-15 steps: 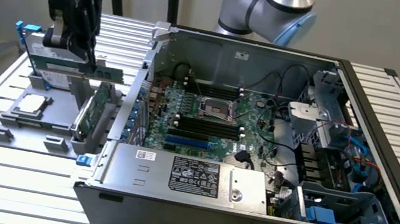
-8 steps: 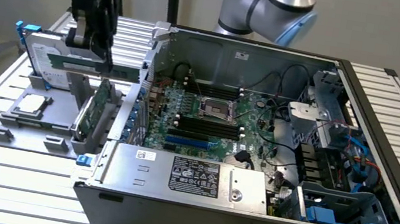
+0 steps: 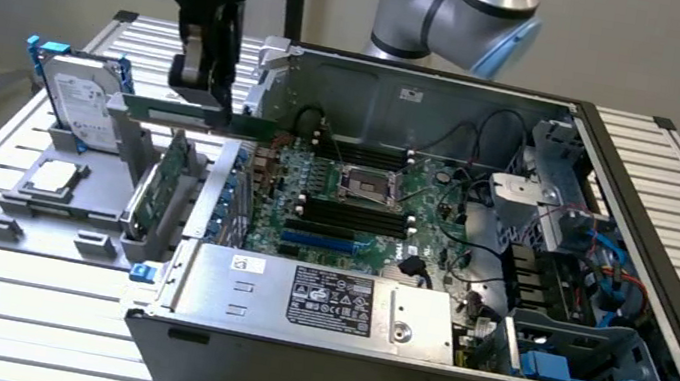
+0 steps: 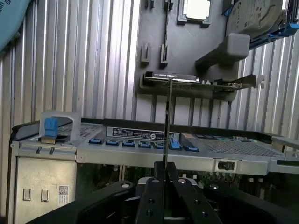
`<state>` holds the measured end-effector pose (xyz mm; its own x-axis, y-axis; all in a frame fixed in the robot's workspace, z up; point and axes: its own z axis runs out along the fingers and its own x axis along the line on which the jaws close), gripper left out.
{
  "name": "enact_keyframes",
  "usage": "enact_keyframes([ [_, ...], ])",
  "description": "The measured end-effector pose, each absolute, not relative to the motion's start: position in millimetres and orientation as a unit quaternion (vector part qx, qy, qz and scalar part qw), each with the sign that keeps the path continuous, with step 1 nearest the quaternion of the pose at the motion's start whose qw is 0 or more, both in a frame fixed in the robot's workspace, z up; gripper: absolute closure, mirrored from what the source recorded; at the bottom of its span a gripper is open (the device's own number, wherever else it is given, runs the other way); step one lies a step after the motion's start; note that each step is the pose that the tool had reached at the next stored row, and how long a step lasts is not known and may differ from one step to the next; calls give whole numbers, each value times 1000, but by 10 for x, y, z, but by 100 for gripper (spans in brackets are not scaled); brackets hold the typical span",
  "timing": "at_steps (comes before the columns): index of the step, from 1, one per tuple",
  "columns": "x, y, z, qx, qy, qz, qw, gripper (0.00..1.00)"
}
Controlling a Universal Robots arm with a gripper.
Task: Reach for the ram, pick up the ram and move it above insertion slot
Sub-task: 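Pick up the ram and move it above insertion slot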
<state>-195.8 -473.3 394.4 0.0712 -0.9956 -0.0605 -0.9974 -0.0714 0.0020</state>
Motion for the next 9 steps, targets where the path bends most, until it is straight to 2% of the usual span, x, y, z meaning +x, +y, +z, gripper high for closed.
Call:
enact_keyframes([
  [9, -1551, -4701, 3944, -731, 681, 26, 22, 87],
])
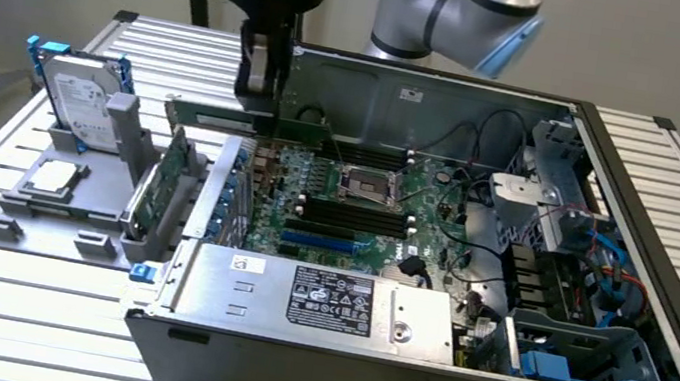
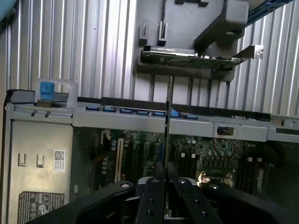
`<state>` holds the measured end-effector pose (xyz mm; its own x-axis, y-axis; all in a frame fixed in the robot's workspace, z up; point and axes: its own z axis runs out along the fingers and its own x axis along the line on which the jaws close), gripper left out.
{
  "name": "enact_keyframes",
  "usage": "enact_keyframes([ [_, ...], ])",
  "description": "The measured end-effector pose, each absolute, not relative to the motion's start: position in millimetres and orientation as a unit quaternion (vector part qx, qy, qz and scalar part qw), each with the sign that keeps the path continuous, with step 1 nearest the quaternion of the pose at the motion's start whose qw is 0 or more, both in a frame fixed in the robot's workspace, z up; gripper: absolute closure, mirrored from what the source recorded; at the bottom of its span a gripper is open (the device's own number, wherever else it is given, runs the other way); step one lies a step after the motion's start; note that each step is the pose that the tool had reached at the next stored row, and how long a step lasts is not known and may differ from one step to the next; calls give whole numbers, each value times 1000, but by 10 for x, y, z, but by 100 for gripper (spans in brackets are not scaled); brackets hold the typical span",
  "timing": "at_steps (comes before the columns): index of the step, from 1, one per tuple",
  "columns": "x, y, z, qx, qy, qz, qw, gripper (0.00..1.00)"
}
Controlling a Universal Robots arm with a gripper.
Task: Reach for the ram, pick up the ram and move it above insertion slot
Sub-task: 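Pick up the ram and move it above insertion slot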
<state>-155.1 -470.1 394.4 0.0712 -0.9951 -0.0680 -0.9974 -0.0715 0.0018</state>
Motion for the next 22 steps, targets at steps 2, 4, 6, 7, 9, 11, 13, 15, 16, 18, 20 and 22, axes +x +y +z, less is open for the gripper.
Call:
enact_keyframes([
  [2, -1458, -4692, 3944, -731, 681, 26, 23, 87],
  [4, -1368, -4681, 3944, -731, 681, 26, 23, 87],
  [6, -1277, -4664, 3944, -731, 681, 26, 23, 87],
  [7, -1234, -4654, 3943, -731, 681, 26, 23, 87],
  [9, -1157, -4623, 3940, -731, 681, 26, 23, 87],
  [11, -1097, -4580, 3937, -731, 681, 26, 23, 87],
  [13, -1045, -4524, 3931, -731, 681, 26, 23, 87],
  [15, -997, -4465, 3925, -731, 681, 26, 23, 87],
  [16, -973, -4436, 3921, -731, 681, 26, 23, 87],
  [18, -924, -4378, 3914, -731, 681, 26, 23, 87],
  [20, -875, -4321, 3907, -731, 681, 26, 23, 87],
  [22, -825, -4262, 3899, -731, 681, 26, 23, 87],
])
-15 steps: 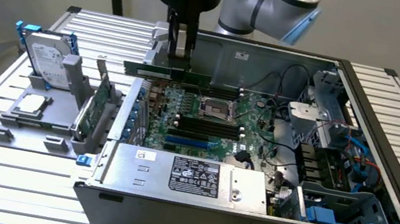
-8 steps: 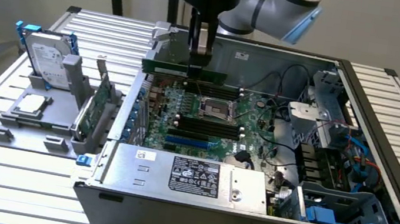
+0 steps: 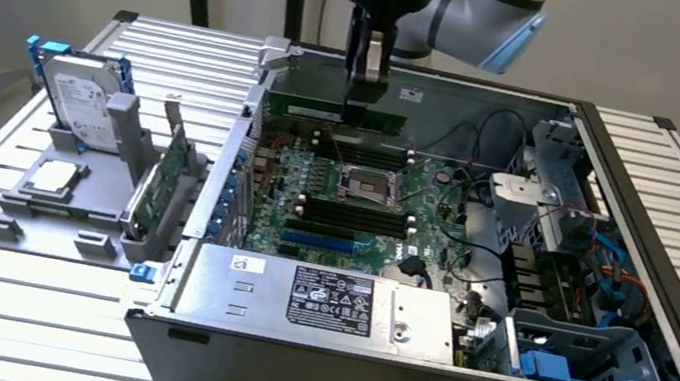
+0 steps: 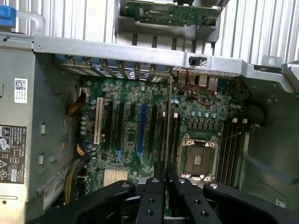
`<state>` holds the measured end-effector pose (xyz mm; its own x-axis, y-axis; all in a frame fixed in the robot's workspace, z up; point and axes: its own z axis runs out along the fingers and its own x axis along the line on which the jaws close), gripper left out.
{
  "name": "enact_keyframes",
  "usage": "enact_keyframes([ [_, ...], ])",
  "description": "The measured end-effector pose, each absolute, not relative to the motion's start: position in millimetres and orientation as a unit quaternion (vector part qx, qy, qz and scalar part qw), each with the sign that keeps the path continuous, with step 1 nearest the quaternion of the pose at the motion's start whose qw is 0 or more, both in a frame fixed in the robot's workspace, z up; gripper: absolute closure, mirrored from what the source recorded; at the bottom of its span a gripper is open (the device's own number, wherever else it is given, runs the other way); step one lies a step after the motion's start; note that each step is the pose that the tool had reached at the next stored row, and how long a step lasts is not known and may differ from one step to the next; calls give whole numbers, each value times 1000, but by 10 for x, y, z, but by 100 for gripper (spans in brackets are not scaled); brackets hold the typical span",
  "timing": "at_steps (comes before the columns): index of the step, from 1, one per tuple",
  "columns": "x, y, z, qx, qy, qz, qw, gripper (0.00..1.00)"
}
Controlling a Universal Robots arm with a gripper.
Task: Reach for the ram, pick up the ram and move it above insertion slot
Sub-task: 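Pick up the ram and move it above insertion slot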
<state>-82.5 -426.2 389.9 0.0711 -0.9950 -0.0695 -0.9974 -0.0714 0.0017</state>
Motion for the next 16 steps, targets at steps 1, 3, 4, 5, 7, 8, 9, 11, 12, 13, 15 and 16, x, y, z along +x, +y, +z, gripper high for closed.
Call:
enact_keyframes([
  [1, -800, -4233, 3895, -731, 681, 26, 23, 87],
  [3, -748, -4173, 3887, -731, 681, 26, 23, 87],
  [4, -723, -4145, 3883, -731, 681, 26, 23, 87],
  [5, -698, -4116, 3880, -731, 681, 26, 23, 87],
  [7, -648, -4058, 3871, -731, 681, 26, 23, 87],
  [8, -623, -4029, 3867, -731, 681, 26, 23, 87],
  [9, -596, -3999, 3864, -731, 681, 26, 23, 87],
  [11, -546, -3942, 3856, -731, 681, 26, 23, 87],
  [12, -520, -3914, 3853, -731, 681, 26, 23, 87],
  [13, -495, -3889, 3850, -731, 681, 26, 23, 87],
  [15, -447, -3850, 3844, -731, 681, 26, 23, 87],
  [16, -427, -3835, 3841, -731, 681, 26, 23, 87],
])
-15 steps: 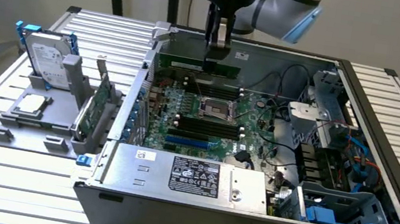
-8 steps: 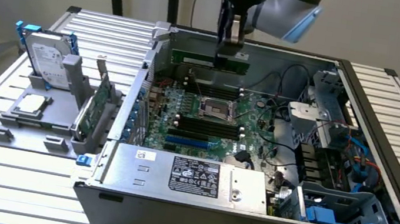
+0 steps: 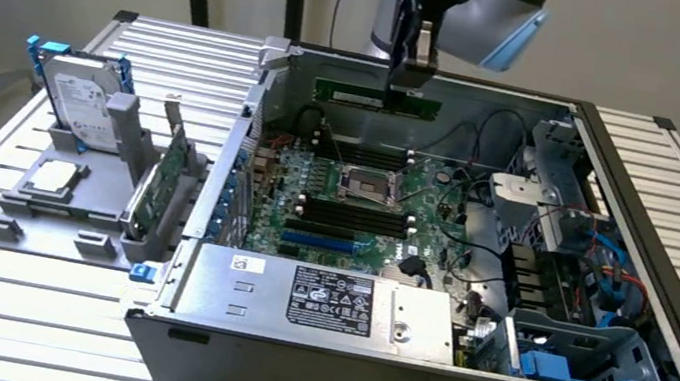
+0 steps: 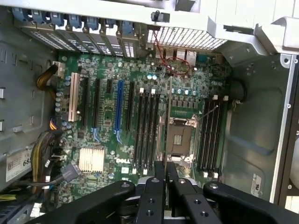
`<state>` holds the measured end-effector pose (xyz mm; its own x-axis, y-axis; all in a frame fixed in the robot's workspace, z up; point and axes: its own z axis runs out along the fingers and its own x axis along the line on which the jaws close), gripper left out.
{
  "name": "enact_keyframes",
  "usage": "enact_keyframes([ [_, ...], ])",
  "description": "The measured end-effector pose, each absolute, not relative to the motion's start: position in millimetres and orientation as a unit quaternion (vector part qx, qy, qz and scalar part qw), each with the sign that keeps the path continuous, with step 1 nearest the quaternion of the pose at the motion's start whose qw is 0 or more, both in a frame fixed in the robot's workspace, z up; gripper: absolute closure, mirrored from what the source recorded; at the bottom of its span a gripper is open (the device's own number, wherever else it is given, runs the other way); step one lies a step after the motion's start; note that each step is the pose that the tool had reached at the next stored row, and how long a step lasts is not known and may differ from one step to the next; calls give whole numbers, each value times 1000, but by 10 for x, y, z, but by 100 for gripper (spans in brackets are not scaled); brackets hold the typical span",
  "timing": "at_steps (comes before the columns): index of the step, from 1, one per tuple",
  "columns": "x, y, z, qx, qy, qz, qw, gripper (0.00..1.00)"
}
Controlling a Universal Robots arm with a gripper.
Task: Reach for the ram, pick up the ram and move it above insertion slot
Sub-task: 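Pick up the ram and move it above insertion slot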
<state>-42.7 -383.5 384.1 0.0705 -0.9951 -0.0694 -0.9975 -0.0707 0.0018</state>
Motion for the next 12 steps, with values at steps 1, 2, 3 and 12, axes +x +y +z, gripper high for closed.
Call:
enact_keyframes([
  [1, -409, -3823, 3838, -731, 682, 26, 23, 87],
  [2, -393, -3813, 3836, -730, 683, 26, 23, 87],
  [3, -382, -3804, 3835, -729, 684, 26, 23, 87],
  [12, -374, -3790, 3833, -725, 688, 26, 23, 87],
])
